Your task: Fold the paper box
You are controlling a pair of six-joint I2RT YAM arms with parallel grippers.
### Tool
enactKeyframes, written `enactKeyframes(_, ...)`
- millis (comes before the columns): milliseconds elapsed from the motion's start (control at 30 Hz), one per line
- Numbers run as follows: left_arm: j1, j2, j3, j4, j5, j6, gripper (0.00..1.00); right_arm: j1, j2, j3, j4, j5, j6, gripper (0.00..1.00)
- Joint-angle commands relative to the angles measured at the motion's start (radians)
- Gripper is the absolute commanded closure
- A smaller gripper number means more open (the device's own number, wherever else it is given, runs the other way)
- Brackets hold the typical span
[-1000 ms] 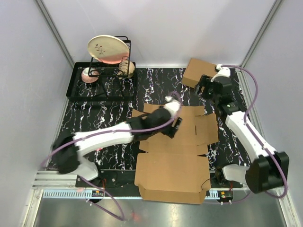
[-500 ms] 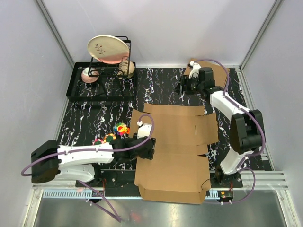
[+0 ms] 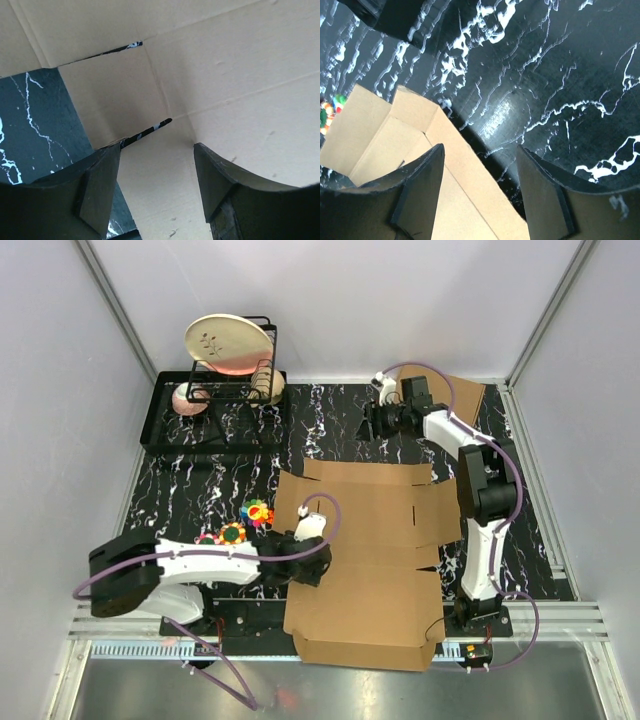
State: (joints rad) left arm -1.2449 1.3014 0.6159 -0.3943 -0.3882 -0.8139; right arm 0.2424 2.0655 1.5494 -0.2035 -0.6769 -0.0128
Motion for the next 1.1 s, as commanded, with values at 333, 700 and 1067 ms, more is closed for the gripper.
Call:
enactKeyframes(333,0.088,0.254,0.14,0.058,0.097,0.056,0.37,0.003,0.035,0.051,-0.274,0.088,-0.168,0.33)
enactKeyframes(700,0.235,0.352,0.294,-0.001,0.103,0.12,0.37,0.001,-0.042,-0.1,-0.202,0.289,-0.17,0.31)
enactKeyframes(1067,0.367,0.384,0.389,-0.047,0.091,0.136,0.37,-0.011,-0.038,-0.092,-0.175,0.418,-0.164,0.26)
